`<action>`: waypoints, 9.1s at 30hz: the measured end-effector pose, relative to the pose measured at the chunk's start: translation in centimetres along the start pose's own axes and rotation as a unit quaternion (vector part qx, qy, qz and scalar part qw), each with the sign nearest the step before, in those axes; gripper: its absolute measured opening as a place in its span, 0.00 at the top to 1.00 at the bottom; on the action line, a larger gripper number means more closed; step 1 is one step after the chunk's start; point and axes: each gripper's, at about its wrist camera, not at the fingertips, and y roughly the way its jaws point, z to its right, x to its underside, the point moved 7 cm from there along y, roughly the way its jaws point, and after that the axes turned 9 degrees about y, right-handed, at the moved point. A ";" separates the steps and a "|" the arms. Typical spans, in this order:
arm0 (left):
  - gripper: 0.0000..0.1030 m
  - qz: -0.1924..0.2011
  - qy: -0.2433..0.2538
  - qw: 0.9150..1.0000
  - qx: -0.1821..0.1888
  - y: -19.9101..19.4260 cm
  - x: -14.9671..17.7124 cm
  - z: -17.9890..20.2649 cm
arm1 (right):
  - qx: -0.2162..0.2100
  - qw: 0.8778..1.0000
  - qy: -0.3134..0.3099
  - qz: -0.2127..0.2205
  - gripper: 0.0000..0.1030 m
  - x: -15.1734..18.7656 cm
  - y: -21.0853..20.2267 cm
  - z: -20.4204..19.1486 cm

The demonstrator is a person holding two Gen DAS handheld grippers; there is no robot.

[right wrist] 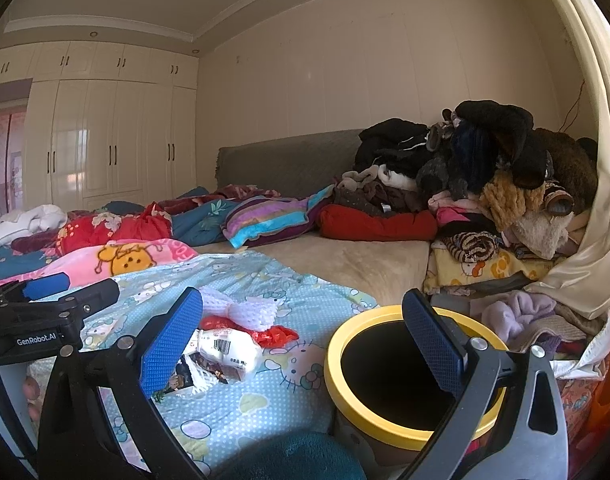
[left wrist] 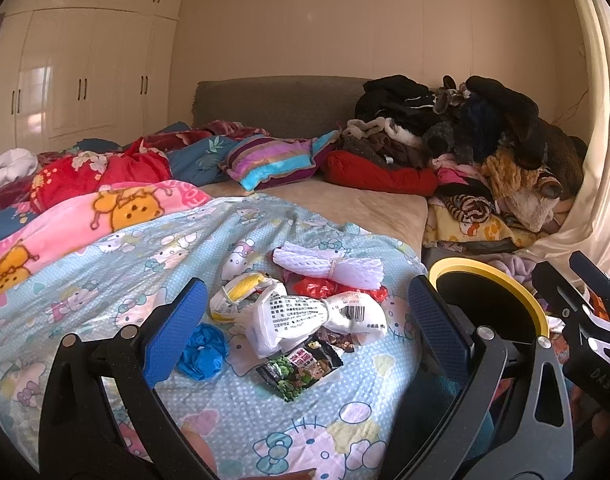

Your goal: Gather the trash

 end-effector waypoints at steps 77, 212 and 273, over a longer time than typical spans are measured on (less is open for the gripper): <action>0.60 -0.164 -0.066 0.972 0.157 14.1 6.7 -3.7 | -0.175 0.928 -0.103 -0.312 0.72 6.3 24.5 -6.6; 0.11 -0.052 -0.020 0.995 0.080 13.0 -2.2 -0.4 | -0.088 0.962 0.043 -0.257 0.25 3.3 11.6 1.3; 0.77 -0.237 -0.038 0.967 0.091 22.6 8.0 -11.2 | -0.212 0.901 -0.060 -0.373 0.89 13.3 12.7 -12.4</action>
